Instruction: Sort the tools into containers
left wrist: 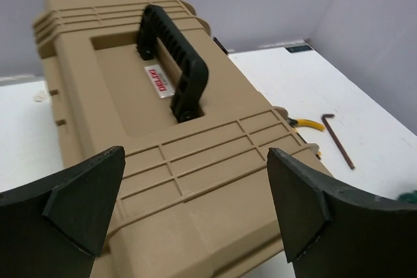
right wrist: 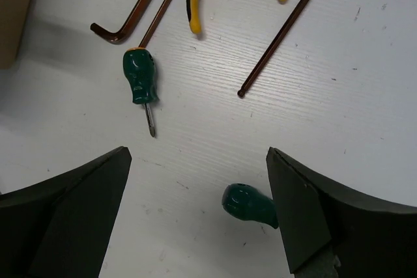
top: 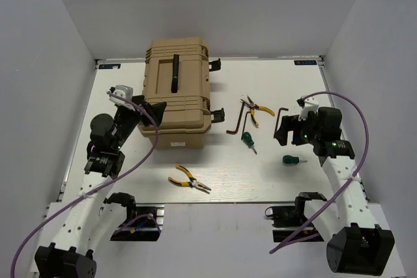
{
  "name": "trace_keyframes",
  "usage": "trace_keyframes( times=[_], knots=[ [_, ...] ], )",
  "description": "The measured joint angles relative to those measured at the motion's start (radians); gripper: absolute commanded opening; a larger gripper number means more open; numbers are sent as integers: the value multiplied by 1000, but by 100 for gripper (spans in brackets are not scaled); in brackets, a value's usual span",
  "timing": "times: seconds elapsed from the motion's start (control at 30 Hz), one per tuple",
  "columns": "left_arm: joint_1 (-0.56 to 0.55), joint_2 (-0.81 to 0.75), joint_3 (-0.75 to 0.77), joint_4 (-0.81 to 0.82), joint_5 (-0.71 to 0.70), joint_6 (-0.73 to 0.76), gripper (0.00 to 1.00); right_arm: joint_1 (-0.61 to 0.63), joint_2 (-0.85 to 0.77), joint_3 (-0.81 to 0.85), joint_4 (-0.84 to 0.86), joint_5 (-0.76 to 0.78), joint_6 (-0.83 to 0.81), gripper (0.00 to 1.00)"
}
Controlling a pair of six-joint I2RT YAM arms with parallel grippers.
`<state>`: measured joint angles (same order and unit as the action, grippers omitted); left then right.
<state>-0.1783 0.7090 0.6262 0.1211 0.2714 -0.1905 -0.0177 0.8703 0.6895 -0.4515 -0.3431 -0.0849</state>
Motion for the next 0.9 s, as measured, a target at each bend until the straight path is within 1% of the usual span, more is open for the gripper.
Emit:
trace_keyframes(
  times=[0.23,0.27,0.3,0.33,0.37,0.4,0.43,0.47,0.5,0.53,0.57,0.6,0.63,0.7,0.73,0.77,0.9],
  knots=[
    [0,145,100,4,110,-33,100,0,-5,0,2,-19,-18,91],
    [0,166,119,3,118,-36,98,0,-9,-2,2,-27,-27,91],
    [-1,185,137,2,126,-36,87,0,-17,-5,2,-39,-38,91],
    [-2,200,150,-3,135,-39,74,0,-27,-10,2,-51,-57,53],
    [-2,234,184,-12,141,-42,57,0,-37,-17,3,-63,-84,16],
    [-4,262,210,-21,146,-44,20,0,-45,-24,1,-75,-102,0],
    [-7,298,249,-44,154,-41,6,0,-50,-31,-2,-84,-106,0],
    [-9,338,293,-62,160,-33,0,0,-50,-33,-8,-88,-111,0],
    [-13,385,343,-82,163,-27,0,0,-47,-33,-15,-91,-115,0],
    [-20,433,397,-111,163,-19,4,0,-45,-33,-17,-93,-119,2],
    [-26,475,443,-127,158,-13,18,0,-43,-33,-19,-95,-125,10],
    [-32,509,480,-148,155,-3,36,0,-42,-33,-19,-98,-128,11],
    [-39,542,517,-172,145,7,57,0,-42,-33,-20,-98,-132,17],
    [-54,603,584,-220,114,13,74,0,-42,-33,-20,-102,-137,25],
    [-62,632,617,-245,97,16,80,0,-42,-33,-20,-103,-138,28],
    [-69,663,653,-272,76,18,82,0,-41,-33,-21,-105,-140,28],
    [-106,772,769,-359,-7,34,83,0,-30,-33,-22,-109,-144,30]
  ],
)
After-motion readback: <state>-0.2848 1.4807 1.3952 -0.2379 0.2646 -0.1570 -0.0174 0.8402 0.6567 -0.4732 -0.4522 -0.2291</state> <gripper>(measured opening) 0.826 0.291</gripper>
